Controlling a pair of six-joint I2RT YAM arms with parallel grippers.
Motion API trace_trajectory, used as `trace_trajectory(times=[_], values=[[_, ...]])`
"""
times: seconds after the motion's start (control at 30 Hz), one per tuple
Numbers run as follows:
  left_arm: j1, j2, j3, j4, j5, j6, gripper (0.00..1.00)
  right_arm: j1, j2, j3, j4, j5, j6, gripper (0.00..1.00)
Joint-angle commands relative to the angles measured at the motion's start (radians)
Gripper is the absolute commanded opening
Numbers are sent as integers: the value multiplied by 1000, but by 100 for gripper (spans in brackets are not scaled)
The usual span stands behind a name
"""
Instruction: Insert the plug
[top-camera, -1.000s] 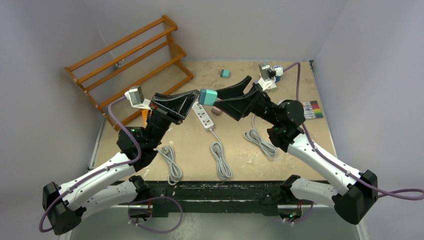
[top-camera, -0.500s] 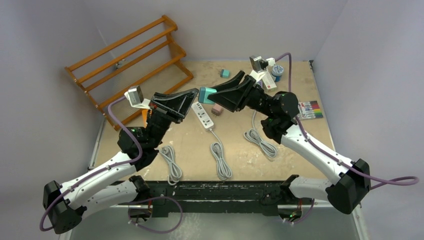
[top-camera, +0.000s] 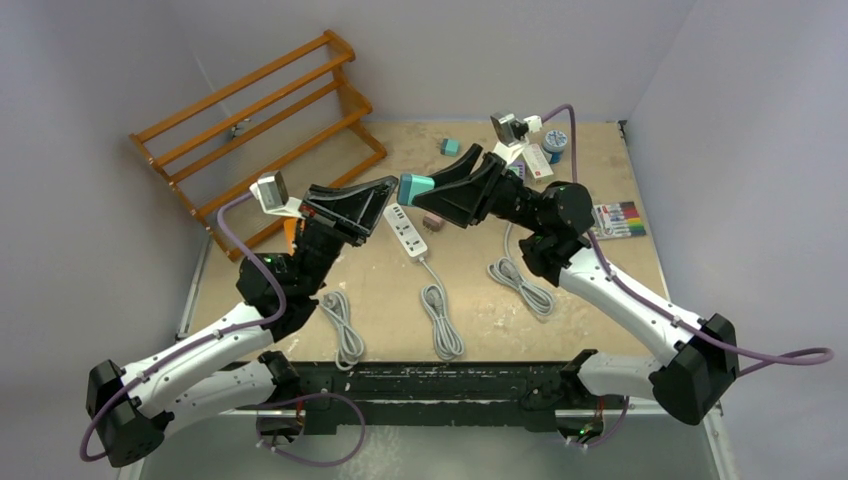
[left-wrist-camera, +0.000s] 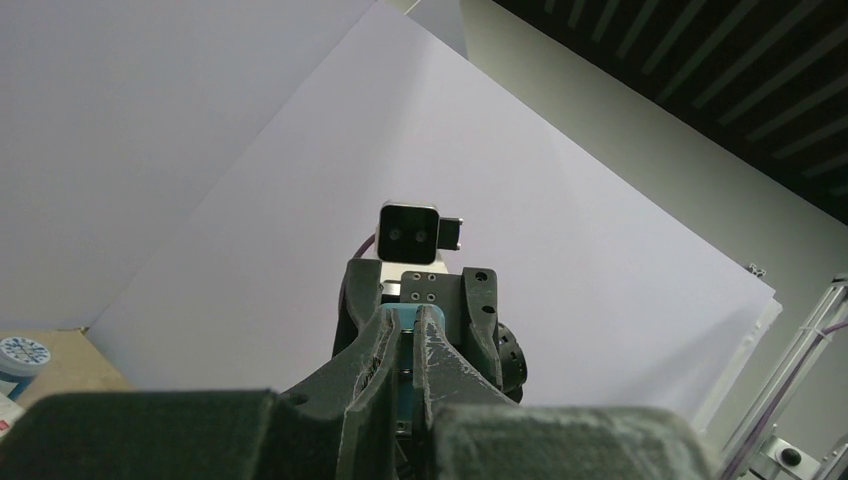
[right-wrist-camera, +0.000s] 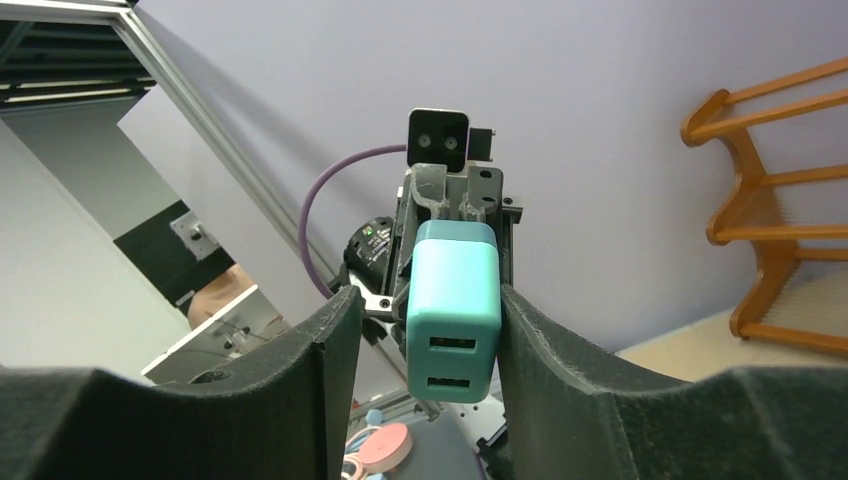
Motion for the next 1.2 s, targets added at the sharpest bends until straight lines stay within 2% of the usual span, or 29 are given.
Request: trace_trajectory(times=[0.0, 0.1, 0.2, 0.37, 0.4, 0.43, 0.47, 0.5, 0.53, 0.57, 0.7, 0.77, 0.87, 0.97, 1.1, 1.17], values=[[3, -2, -2, 44, -9, 10, 0, 11, 4, 60, 40, -46, 8, 53], [2, -1, -4, 46, -9, 10, 0, 16, 11, 68, 34, -49, 8, 47], [3, 2, -5, 47, -4, 12, 0, 20, 10, 63, 50, -43, 8, 25], [2, 0, -5, 22, 7, 27, 0, 22, 0, 48, 94, -31, 10, 0], [2, -3, -5, 10, 8, 30, 4, 22, -7, 44, 90, -24, -2, 0], [3, -7, -5, -5, 6, 32, 15, 21, -17, 42, 72, -12, -21, 0], [2, -17, -6, -29, -1, 36, 34, 22, -30, 45, 36, 1, -46, 0], [2, -31, -5, -66, -16, 41, 48, 22, -46, 49, -15, 19, -82, 0], [2, -53, -7, -111, -39, 49, 58, 21, -68, 56, -75, 37, -124, 0], [2, -77, -10, -163, -69, 60, 63, 21, -100, 66, -165, 59, -195, 0], [3, -208, 7, -414, -220, 139, 71, 20, -214, 78, -471, 272, -365, 0], [3, -263, 38, -561, -310, 192, 78, 20, -248, 96, -627, 380, -471, 0], [3, -311, 93, -790, -446, 255, 79, 21, -241, 144, -851, 506, -626, 0], [3, -320, 124, -914, -516, 317, 80, 20, -154, 226, -1094, 620, -735, 0], [3, -252, 145, -998, -675, 305, 83, 20, 76, 339, -1394, 738, -864, 0], [3, -174, 163, -1026, -713, 299, 87, 20, 134, 340, -1420, 752, -864, 0]])
